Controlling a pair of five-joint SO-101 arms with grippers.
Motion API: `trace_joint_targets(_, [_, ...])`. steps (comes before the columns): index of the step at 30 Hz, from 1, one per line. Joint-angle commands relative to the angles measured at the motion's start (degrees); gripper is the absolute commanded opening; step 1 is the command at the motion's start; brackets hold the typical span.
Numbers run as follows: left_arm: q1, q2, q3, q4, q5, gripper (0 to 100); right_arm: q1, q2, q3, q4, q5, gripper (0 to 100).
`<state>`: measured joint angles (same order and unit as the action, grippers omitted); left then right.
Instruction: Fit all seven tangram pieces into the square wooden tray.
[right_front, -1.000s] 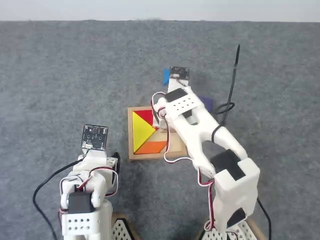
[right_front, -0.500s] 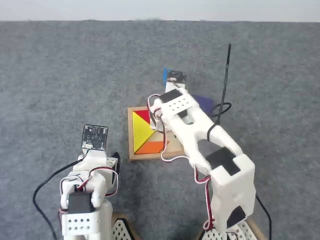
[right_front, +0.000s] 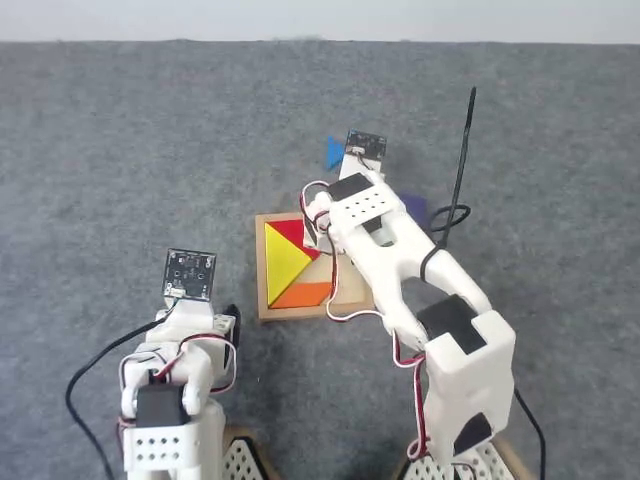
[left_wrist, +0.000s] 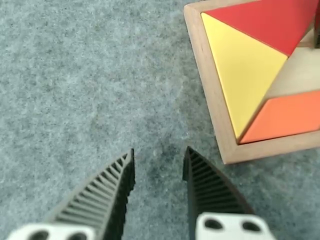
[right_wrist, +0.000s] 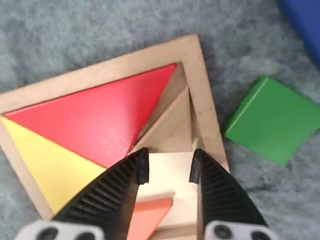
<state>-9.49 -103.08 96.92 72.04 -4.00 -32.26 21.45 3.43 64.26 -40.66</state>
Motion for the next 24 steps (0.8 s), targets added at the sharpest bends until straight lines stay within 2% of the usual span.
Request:
trace_joint_targets(1, [0.18, -1.58, -0.48, 0.53, -0.35, 15, 1.1, -4.44, -2.46, -2.07, -0.88, 14.4])
trace_joint_targets(8, [0.18, -1.58, -0.48, 0.53, -0.35, 15, 3.03, -4.18, -2.37, -4.97, -1.14, 14.3])
trace_joint_targets(15, [0.18, -1.58, -0.48, 0.53, -0.35, 15, 4.26, 3.47, -3.96, -6.37, -0.79, 14.1])
trace_joint_targets(22, [0.18, -1.58, -0.48, 0.53, -0.35, 15, 4.44, 4.79, -7.38, 4.09, -0.35, 13.9])
trace_joint_targets(24, [0.18, -1.58, -0.48, 0.53, -0.35, 15, 4.35, 4.79, -9.05, 7.6, 2.99, 13.9])
